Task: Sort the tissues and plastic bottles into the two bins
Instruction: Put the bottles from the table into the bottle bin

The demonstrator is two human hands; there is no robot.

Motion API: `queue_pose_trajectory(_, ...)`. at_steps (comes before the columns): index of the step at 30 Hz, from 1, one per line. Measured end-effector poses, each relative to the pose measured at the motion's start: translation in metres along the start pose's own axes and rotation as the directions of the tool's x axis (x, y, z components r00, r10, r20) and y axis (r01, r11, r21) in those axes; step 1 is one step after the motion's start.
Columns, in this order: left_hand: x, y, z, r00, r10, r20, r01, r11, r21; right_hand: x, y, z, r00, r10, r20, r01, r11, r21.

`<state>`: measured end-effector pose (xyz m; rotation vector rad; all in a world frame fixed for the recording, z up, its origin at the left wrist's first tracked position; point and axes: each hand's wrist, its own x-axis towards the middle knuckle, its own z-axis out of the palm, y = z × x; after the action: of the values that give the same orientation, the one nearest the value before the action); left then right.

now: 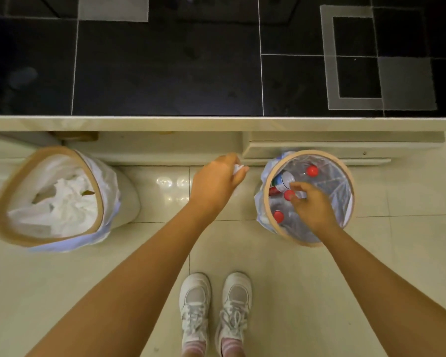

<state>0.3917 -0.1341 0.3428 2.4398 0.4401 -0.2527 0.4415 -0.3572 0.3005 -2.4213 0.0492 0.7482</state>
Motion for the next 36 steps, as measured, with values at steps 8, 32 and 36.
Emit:
queue_pose_trajectory(8, -0.02, -0.034, -0.042, 0.985, -0.146, -0.096, 0.138, 0.987, -0.088, -0.033, -0.091, 0.018, 0.912, -0.386, -0.137, 0.379, 0.922, -0.077)
queue_pose_trajectory(32, -0.088, -0.177, -0.146, 0.873, -0.404, -0.274, 0.4, 0.914, -0.072, -0.06, -0.211, 0.061, 0.7, -0.714, 0.031, 0.704, 0.682, -0.195)
queue_pose_trajectory(36, -0.062, -0.103, -0.167, 0.889, -0.35, -0.295, 0.315, 0.935, -0.161, -0.047, -0.239, 0.014, 0.686, -0.725, -0.061, 0.693, 0.677, -0.248)
